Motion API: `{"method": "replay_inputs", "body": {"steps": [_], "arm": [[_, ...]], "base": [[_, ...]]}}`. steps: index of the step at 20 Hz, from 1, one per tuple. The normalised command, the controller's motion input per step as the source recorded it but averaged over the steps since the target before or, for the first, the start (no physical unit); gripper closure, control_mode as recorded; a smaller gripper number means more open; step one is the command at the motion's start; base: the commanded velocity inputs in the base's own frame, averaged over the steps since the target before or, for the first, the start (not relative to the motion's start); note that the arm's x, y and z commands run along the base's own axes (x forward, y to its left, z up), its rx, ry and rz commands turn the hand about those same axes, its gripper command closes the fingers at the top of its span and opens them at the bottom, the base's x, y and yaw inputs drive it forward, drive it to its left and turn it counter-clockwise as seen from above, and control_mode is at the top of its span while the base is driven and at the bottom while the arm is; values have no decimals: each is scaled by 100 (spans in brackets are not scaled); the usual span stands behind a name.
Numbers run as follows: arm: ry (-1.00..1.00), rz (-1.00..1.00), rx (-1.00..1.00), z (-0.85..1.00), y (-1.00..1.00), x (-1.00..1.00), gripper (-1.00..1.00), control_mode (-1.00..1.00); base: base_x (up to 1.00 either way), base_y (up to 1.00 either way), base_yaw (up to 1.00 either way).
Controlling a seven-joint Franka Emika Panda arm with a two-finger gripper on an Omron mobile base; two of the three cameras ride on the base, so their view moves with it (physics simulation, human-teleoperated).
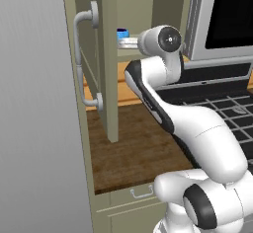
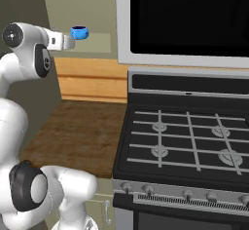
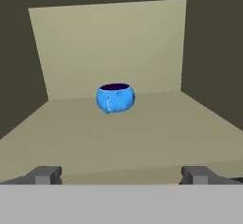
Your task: Gather all objects into one cabinet and sort the glasses and bowls to opposite sides.
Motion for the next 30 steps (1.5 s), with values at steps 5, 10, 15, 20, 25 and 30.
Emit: {"method": "replay_inputs", "body": {"steps": [5,10,15,20,25,30], "arm": [[4,-1,0,0,2,51,-100,-100],[4,0,0,0,1,46,-100,-100],[1,-4,0,0,20,37,-100,-100],[3,-3,0,0,11,33,-100,-100],[4,-2,0,0,8,33,-100,-100],[2,-2,0,0,7,37,-100,-100]], "base": [[0,0,0],[0,0,0],[0,0,0],[0,0,0],[0,0,0],[0,0,0]]}}
